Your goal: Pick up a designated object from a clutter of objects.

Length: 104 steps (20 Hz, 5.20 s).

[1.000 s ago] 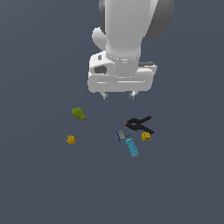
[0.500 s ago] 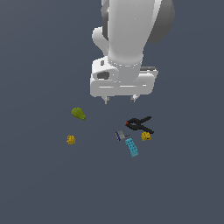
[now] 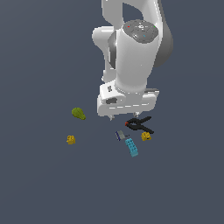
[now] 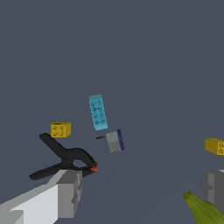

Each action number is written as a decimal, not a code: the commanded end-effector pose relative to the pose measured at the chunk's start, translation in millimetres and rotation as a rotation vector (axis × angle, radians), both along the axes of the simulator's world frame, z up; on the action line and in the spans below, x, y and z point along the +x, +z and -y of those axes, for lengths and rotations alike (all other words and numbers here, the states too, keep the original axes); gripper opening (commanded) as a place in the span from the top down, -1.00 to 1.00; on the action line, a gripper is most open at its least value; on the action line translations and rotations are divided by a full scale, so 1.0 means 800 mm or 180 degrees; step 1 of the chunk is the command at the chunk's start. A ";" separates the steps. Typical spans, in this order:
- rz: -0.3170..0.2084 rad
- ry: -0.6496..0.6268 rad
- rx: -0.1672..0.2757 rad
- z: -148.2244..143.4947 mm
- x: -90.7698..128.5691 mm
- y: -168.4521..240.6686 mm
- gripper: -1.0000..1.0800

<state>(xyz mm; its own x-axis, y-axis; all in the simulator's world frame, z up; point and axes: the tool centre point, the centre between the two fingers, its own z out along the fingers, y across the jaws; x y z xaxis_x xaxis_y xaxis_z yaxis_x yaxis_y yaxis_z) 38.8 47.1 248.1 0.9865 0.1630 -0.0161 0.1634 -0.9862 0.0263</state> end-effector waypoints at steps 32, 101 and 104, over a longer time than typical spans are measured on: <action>0.0024 0.0604 0.0093 -0.069 0.040 -0.239 -0.92; 0.0028 0.0611 0.0092 -0.214 -0.126 0.141 1.00; 0.0028 0.0610 0.0093 -0.219 -0.130 0.156 1.00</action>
